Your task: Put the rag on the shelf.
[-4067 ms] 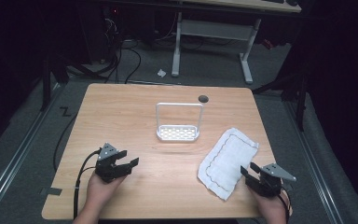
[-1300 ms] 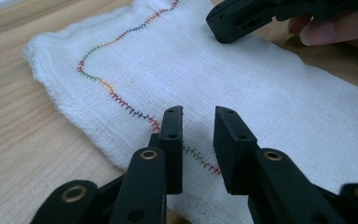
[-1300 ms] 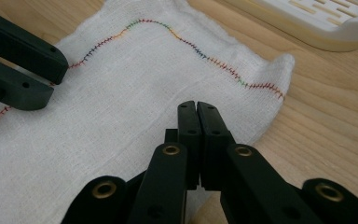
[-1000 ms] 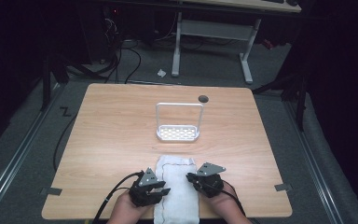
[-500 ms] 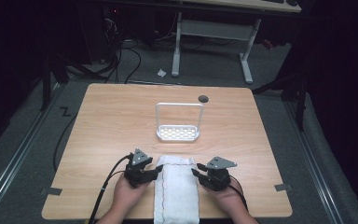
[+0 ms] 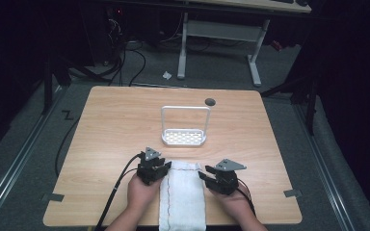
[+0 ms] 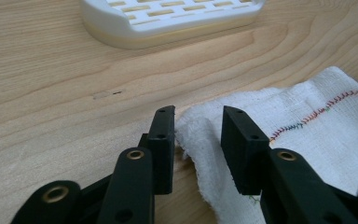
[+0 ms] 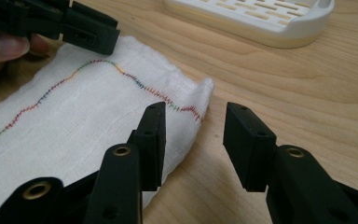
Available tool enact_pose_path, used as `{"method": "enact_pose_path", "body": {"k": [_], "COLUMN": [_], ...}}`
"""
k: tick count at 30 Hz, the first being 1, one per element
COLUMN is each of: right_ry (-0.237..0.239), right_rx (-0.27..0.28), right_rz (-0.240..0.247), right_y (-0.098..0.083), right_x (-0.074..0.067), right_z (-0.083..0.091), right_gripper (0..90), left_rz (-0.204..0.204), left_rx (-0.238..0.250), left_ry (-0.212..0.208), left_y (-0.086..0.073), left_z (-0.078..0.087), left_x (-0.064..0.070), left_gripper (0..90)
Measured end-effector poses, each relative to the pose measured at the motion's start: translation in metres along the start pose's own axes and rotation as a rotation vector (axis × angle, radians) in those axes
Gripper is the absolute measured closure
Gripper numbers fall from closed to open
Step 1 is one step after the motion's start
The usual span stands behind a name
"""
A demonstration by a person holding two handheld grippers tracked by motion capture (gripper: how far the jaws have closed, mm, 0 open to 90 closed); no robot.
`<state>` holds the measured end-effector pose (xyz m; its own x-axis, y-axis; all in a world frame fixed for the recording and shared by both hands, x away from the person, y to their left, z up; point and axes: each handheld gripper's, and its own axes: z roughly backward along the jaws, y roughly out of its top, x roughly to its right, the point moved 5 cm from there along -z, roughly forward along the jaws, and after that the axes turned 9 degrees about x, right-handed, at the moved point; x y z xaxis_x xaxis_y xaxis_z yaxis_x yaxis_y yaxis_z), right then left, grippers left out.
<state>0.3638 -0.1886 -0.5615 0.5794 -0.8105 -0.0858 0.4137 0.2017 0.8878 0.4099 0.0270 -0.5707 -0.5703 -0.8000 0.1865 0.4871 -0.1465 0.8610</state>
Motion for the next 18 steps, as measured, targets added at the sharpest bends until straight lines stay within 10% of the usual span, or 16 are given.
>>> {"method": "enact_pose_path", "body": {"k": [18], "right_ry": [-0.058], "right_rx": [-0.072], "right_rz": [-0.019], "right_y": [0.007], "right_x": [-0.007], "right_z": [-0.038], "right_gripper": [70.0], "left_rz": [-0.014], "left_rx": [-0.013], "left_ry": [-0.018], "left_y": [-0.001], "left_z": [0.0], "left_x": [0.003], "left_gripper": [80.7]}}
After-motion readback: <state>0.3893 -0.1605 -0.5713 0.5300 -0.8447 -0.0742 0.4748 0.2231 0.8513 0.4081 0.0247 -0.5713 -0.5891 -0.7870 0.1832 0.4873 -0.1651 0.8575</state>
